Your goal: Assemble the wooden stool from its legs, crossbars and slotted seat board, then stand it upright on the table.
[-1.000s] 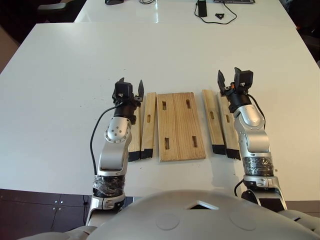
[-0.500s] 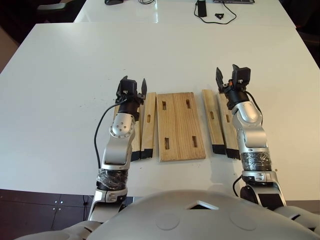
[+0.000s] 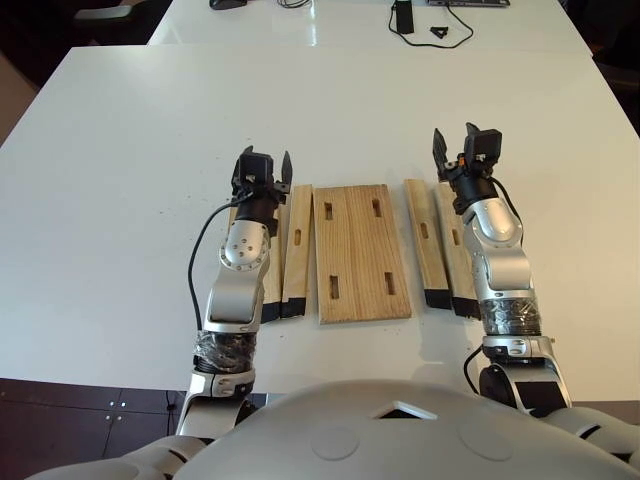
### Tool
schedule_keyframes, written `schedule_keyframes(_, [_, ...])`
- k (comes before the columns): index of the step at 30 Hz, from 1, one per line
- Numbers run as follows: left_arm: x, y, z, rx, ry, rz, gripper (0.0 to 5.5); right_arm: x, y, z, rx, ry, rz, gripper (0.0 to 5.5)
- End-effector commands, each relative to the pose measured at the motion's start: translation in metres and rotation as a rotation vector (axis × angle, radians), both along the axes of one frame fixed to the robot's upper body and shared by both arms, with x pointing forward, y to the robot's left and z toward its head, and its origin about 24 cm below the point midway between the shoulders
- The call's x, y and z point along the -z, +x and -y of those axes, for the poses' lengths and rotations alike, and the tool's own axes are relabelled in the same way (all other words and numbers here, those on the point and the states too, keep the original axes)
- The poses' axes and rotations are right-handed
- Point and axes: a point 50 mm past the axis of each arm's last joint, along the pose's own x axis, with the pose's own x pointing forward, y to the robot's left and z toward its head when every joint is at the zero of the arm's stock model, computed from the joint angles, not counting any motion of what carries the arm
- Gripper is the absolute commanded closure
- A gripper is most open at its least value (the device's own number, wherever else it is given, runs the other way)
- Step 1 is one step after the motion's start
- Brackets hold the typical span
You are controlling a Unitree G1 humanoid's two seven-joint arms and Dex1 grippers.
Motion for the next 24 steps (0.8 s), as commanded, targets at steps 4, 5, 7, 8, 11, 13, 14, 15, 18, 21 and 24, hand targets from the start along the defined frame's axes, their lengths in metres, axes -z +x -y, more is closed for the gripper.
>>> schedule_keyframes(4, [0.001,-0.002,-0.001,0.002,0.028,-0.007,2.29,0.004,0.0,-0.001,0.013,-0.022,-0.021,2.84])
schedule_keyframes(5, [0.001,-0.002,-0.001,0.001,0.033,-0.009,2.29,0.004,0.0,-0.001,0.016,-0.022,-0.022,2.84])
schedule_keyframes(7, [0.001,-0.006,-0.005,-0.004,0.039,-0.024,2.29,0.004,0.0,0.001,0.025,-0.024,-0.024,2.84])
schedule_keyframes(8, [0.002,-0.011,-0.007,-0.007,0.01,-0.056,2.29,0.004,-0.001,0.003,0.033,-0.024,-0.024,2.84])
schedule_keyframes(11, [0.001,-0.032,-0.013,-0.005,-0.066,-0.154,2.29,0.007,-0.007,0.009,0.07,-0.029,-0.031,2.84])
schedule_keyframes(13, [-0.005,-0.051,-0.018,0.012,-0.061,-0.204,2.29,0.01,-0.014,0.014,0.099,-0.027,-0.04,2.84])
schedule_keyframes(14, [-0.008,-0.06,-0.022,0.014,-0.053,-0.231,2.29,0.011,-0.018,0.016,0.112,-0.022,-0.044,2.84])
schedule_keyframes(15, [-0.011,-0.068,-0.026,0.018,-0.047,-0.255,2.29,0.012,-0.022,0.017,0.122,-0.018,-0.049,2.84])
schedule_keyframes(18, [-0.019,-0.083,-0.038,0.029,-0.001,-0.311,2.29,0.016,-0.034,0.019,0.149,-0.018,-0.07,2.84])
schedule_keyframes(21, [-0.025,-0.089,-0.053,-0.014,0.012,-0.387,2.29,0.018,-0.041,0.022,0.175,-0.025,-0.08,2.84])
schedule_keyframes(24, [-0.029,-0.087,-0.056,-0.001,0.0,-0.421,2.29,0.017,-0.043,0.025,0.201,-0.027,-0.08,2.84])
